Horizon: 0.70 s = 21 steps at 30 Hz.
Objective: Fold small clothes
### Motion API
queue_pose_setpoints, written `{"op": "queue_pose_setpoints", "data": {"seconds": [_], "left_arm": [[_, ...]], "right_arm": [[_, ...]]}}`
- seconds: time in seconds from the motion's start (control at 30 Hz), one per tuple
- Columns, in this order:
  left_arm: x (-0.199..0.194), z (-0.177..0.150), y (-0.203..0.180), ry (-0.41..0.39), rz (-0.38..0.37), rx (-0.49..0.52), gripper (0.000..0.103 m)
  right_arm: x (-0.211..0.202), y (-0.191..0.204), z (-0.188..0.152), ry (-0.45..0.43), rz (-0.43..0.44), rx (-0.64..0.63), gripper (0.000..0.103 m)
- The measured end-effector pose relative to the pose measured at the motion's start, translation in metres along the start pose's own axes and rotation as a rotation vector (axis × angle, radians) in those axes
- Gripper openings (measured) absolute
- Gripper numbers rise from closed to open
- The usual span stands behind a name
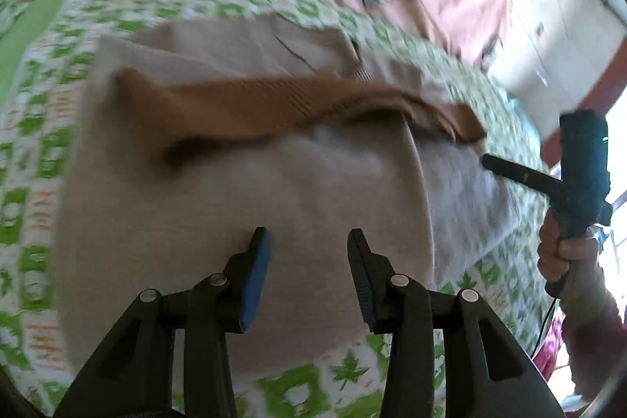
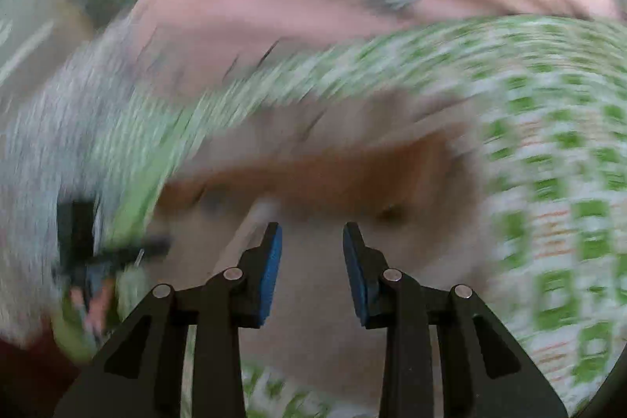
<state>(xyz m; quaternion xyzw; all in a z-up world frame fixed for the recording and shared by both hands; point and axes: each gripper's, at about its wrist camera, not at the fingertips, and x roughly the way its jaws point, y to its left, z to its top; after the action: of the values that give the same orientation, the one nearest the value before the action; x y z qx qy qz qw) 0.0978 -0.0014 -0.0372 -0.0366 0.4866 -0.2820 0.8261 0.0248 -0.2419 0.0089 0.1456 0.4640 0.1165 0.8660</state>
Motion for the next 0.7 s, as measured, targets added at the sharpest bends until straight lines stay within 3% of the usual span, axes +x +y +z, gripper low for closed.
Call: {"op": "queue_pose_setpoints", "data": {"seconds": [0.13, 0.23, 0.3, 0.37, 0.43, 0.53, 0.6, 0.7], "left_arm": [[0.020, 0.019, 0.003, 0.036, 0.035, 0.038, 0.040], [0.024, 0.044, 0.025, 0.024, 0.060, 0.023, 0.028], [0.025, 0.066, 0.046, 0.001, 0.104, -0.007, 0.027], [0.027, 0.089, 0.074, -0.031, 0.224, -0.041, 0.024], [0.026, 0.103, 0.100, -0.064, 0.213, -0.098, 0.023], [0.024, 0.115, 0.127, -0.109, 0.220, -0.162, 0.017], [0.022, 0.116, 0.133, -0.127, 0.200, -0.191, 0.016], [0.008, 0.105, 0.131, -0.149, 0.216, -0.198, 0.017]], "right_arm": [[0.042, 0.022, 0.003, 0.138, -0.030, -0.156, 0.034], [0.058, 0.011, 0.026, 0.147, -0.073, -0.181, 0.034], [0.069, -0.010, 0.048, 0.131, -0.151, -0.153, 0.034], [0.075, -0.039, 0.071, 0.082, -0.234, -0.098, 0.034], [0.073, -0.067, 0.085, 0.011, -0.285, -0.011, 0.034], [0.057, -0.120, 0.097, -0.127, -0.311, 0.232, 0.033], [0.048, -0.134, 0.097, -0.174, -0.261, 0.331, 0.032], [0.033, -0.121, 0.091, -0.210, -0.284, 0.305, 0.034]]}}
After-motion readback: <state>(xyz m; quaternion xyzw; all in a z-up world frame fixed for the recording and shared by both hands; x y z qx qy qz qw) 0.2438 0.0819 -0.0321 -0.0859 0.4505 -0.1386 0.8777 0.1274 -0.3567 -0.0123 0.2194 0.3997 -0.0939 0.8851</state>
